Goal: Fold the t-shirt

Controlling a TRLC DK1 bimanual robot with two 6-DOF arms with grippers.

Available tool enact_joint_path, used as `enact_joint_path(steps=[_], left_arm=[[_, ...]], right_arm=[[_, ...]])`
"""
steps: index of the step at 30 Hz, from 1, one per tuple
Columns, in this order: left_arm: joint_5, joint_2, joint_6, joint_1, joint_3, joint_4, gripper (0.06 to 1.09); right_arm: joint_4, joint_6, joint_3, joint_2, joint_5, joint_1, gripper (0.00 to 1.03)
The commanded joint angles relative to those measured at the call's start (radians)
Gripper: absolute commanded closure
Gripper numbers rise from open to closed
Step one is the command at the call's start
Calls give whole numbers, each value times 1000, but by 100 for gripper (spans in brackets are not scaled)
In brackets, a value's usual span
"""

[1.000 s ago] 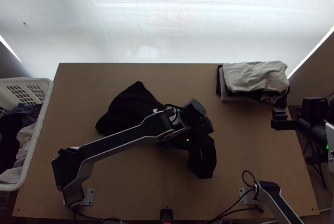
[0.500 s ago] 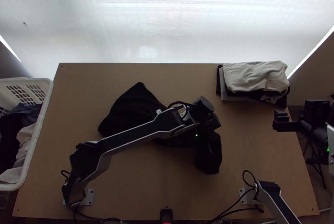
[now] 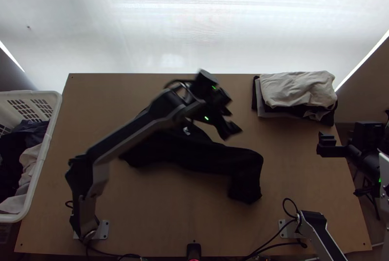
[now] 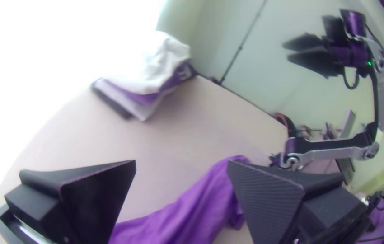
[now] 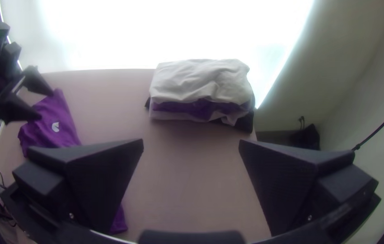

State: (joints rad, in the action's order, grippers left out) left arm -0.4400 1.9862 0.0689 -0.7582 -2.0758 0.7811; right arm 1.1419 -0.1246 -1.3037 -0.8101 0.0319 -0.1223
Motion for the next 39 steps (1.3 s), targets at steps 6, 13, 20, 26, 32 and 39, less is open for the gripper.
enact_joint_path(steps=[6,13,20,26,32,39], left_arm=[[1,-110,197,623,249,103,11],[6,-44,328,769,290,251,11],[9,-24,351,813,321,419,11],[6,-15,364,797,336,432,11],[-11,-3,348,743,336,415,11],[-22,40,333,701,335,382,11]], right_arm=[[-1,20,6,29,0,47,4],[-2,19,-2,12,0,66,5],[-1,43,15,6,0,64,4],[1,49,6,11,0,52,4],[9,49,6,23,0,44,4],[9,49,6,32,0,36,5]])
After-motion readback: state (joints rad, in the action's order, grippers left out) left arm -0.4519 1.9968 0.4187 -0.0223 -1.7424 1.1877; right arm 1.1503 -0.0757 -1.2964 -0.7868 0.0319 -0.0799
